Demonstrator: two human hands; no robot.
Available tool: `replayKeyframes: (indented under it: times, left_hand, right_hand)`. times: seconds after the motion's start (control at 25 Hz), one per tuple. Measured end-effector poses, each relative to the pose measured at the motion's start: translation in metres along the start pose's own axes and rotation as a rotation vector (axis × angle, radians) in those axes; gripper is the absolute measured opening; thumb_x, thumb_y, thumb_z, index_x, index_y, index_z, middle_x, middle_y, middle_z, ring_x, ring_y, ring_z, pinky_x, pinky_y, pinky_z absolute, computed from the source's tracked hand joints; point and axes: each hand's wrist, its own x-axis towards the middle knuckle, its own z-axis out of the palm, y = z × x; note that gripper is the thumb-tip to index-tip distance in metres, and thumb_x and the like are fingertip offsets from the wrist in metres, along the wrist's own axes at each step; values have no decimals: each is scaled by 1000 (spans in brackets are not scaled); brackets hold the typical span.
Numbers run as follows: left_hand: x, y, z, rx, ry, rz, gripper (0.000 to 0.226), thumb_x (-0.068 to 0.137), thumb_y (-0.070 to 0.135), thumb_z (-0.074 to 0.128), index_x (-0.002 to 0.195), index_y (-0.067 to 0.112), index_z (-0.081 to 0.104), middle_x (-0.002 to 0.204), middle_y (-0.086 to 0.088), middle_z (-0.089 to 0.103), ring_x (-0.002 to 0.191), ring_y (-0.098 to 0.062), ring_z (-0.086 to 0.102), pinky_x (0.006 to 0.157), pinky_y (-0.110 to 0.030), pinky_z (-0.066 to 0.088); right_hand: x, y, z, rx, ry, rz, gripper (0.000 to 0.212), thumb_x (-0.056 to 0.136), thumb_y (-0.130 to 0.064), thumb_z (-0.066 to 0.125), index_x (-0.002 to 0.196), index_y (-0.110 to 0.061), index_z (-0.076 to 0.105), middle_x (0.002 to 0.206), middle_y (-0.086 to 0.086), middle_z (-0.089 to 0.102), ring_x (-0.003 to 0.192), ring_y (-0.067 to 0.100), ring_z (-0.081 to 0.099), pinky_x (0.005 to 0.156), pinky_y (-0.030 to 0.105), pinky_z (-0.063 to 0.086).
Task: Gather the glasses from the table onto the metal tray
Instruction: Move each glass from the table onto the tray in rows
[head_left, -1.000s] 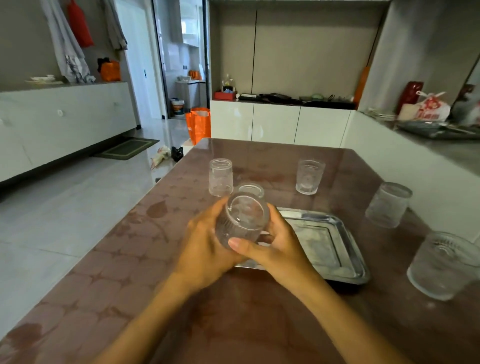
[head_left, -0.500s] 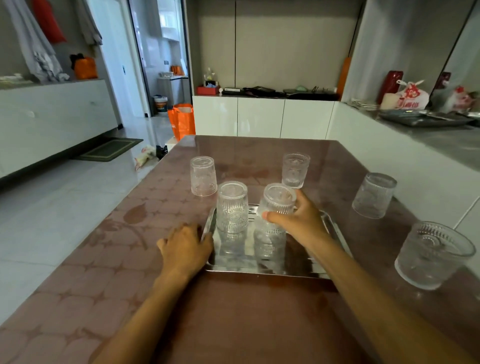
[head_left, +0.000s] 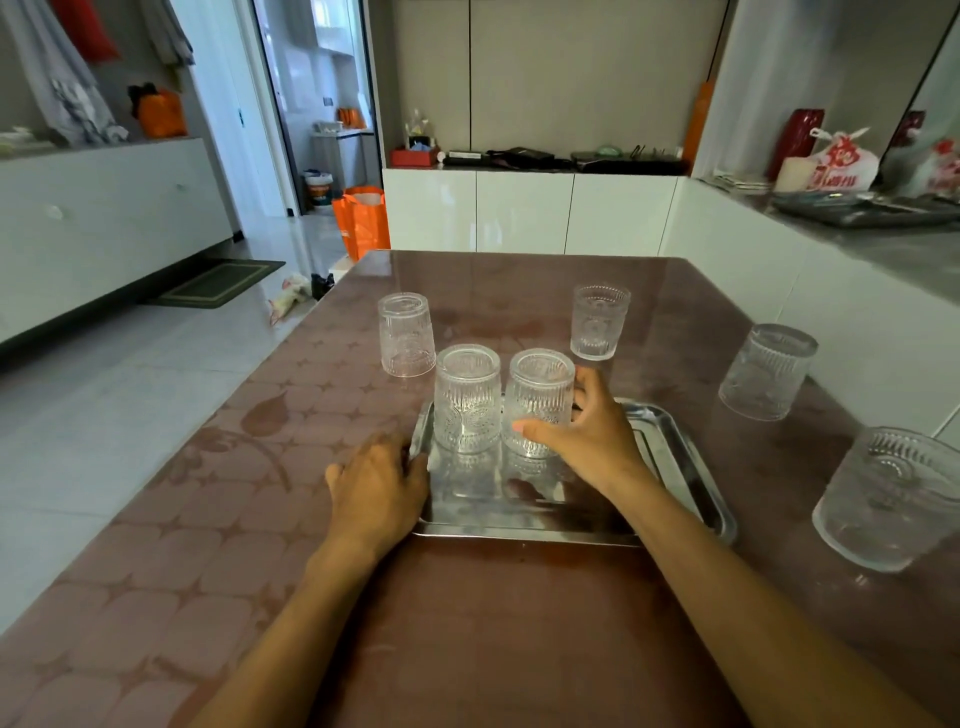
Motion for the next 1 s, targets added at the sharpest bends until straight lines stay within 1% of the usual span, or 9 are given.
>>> replayKeyframes:
  times: [0.2,0.32,0.48,0.56,0.64,0.72,0.8,0.92,1.0]
  left_hand:
    - [-9,6,-8,-20,59,26,42,99,42,38,101,15,70,104,-9,69,98,-33,64,95,-49,35]
    - [-24,19,-16,82,108,261,52,94,44,36,120,13,68,121,-14,65,108,-37,60,92,-53,42]
    - [-35,48,-9,103,99,534,53,89,42,40,119,9,69,119,-18,67,104,-43,64,84,-53,48]
    - [-35,52,-5,74,54,525,49,88,39,45,117,8,70,117,-19,68,103,-44,64,83,-53,52]
    - [-37,49,0,56,6,509,43,88,34,49,113,6,71,115,-18,69,100,-43,66,85,-52,55]
    - [-38,47,5,48,-43,498,30,90,26,55,102,7,75,106,-15,72,94,-42,67,85,-50,54]
    - [-38,48,6,23,-117,455,17,92,21,60,91,14,76,97,-9,72,92,-36,66,81,-46,54]
    - [-36,46,4,56,-138,444,18,93,30,58,91,23,74,99,1,71,95,-26,64,73,-36,51]
    - [-36,43,2,52,-125,481,20,94,34,56,93,25,74,99,6,70,93,-21,64,68,-31,44]
  right_hand:
    - [-17,2,-16,-10,-82,95,107,61,-49,87,147,-29,27,152,-2,43,131,19,47,99,31,38]
    - [-50,7,-44,-15,11,74,91,69,-50,80,145,-32,33,146,-8,47,130,16,47,98,28,39]
    - [-113,16,-97,-17,458,-154,49,84,-30,68,128,-39,48,117,-32,55,112,-4,55,90,15,46]
    - [-134,23,-128,-49,790,-238,59,81,-23,69,133,-37,42,124,-26,52,116,-3,50,91,6,39]
    - [-142,36,-156,-60,939,-164,79,78,-18,74,144,-30,32,142,-12,41,128,8,44,97,9,37]
    - [-138,48,-175,43,828,81,96,75,-17,80,151,-26,21,152,-2,35,132,19,42,99,23,40]
    - [-128,59,-179,108,643,278,97,71,-19,84,148,-20,27,138,7,54,115,24,57,89,30,45]
    - [-118,71,-184,-1,572,313,77,65,-15,86,129,-16,42,119,7,63,101,28,64,82,36,52]
    - [-114,67,-194,-67,498,297,72,62,-17,89,120,-20,46,116,5,65,87,18,63,68,30,51]
